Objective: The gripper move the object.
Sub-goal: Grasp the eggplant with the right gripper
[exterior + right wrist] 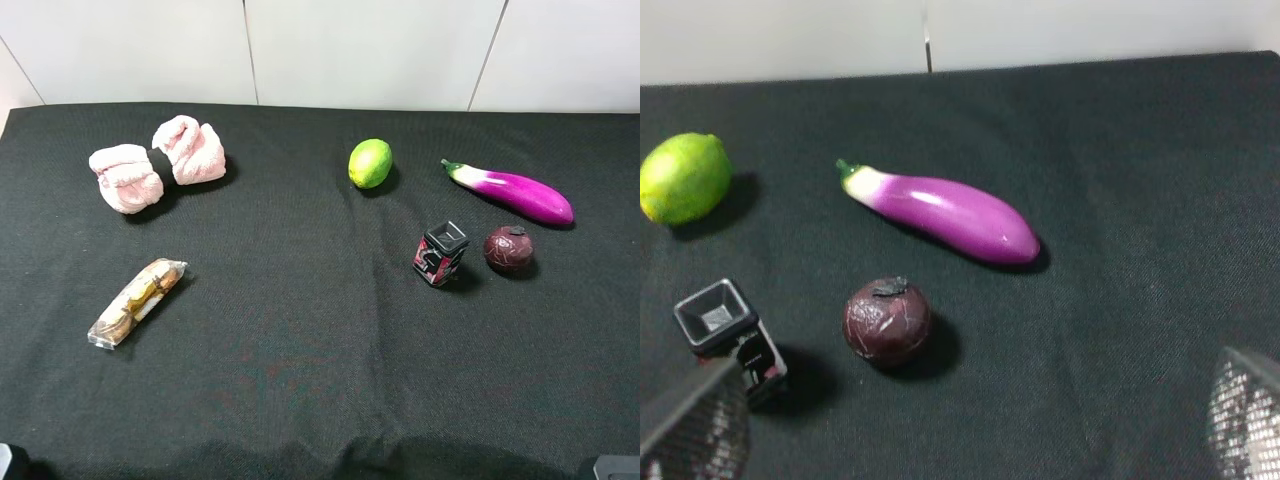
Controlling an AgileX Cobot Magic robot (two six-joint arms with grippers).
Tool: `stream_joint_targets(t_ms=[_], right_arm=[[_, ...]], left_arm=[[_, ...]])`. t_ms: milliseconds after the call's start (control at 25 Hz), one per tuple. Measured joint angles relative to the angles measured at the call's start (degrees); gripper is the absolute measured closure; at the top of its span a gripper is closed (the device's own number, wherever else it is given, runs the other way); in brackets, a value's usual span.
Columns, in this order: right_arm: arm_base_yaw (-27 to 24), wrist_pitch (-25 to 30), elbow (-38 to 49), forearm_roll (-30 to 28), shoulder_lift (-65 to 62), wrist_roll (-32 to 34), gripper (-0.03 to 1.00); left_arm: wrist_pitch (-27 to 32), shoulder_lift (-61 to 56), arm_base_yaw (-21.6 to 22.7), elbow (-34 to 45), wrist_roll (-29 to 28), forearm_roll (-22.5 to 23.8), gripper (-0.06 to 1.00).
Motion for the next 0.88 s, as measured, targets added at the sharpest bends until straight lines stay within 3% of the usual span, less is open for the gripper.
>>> stream_joint_targets(t_ms=[400, 880], right_arm=[[0.0, -1.7, -5.2, 0.6, 18.9, -1.9, 0.27], [0.0, -7.4, -13.7, 0.8, 42.1, -9.2, 0.27]], left_arm=[[0.0, 0.0, 0.0, 0.0, 0.0, 0.0, -0.05], [0.0, 0.0, 0.0, 0.0, 0.0, 0.0, -0.05]])
